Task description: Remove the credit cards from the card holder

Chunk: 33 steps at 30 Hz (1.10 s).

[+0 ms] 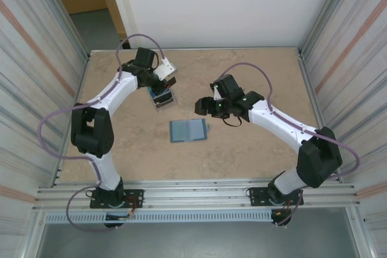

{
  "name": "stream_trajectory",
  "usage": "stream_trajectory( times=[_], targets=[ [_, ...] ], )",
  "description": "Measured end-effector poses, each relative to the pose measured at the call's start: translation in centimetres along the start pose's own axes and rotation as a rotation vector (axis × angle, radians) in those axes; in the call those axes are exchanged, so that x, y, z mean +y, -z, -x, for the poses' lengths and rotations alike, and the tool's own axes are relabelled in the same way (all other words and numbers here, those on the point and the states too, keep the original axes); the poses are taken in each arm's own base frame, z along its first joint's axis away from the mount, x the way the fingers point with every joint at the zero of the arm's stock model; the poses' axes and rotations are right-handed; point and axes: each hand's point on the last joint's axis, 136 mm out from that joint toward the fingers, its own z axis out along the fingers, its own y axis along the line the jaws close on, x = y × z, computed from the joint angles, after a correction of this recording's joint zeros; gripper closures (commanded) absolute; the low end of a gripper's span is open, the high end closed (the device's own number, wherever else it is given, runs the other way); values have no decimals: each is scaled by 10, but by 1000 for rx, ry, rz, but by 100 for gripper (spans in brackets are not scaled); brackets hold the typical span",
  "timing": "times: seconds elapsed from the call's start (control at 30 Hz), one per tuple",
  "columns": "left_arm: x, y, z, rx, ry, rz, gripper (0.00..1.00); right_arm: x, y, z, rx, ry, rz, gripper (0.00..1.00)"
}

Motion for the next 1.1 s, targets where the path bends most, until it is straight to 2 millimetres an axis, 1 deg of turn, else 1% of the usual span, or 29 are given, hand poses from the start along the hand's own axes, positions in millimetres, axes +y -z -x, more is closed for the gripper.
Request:
stream_trajectory(
  times=[0.13, 0.3, 0.47, 0.63, 0.8, 0.97, 1.1],
  targets=[
    [2, -8, -17, 60, -34, -4, 100, -6, -2, -1, 3, -5, -28, 31],
    [3, -10, -24, 86, -76, -2, 100, -10, -7, -2, 11, -7, -42, 31],
    [-1, -14, -36, 115, -92, -16, 100, -11, -12, -5, 24, -8, -49, 31],
    [-6, -18, -43, 126, -93, -31, 100, -12, -14, -6, 30, -10, -54, 31],
    [-8, -23, -46, 132, -94, -43, 100, -12, -14, -6, 30, -10, -54, 31],
    [-9, -33, -52, 147, -92, -55, 100, -12, -14, -5, 29, -9, -53, 31],
    [-10, -38, -57, 159, -90, -61, 100, -12, -14, -5, 30, -9, -53, 31]
  ],
)
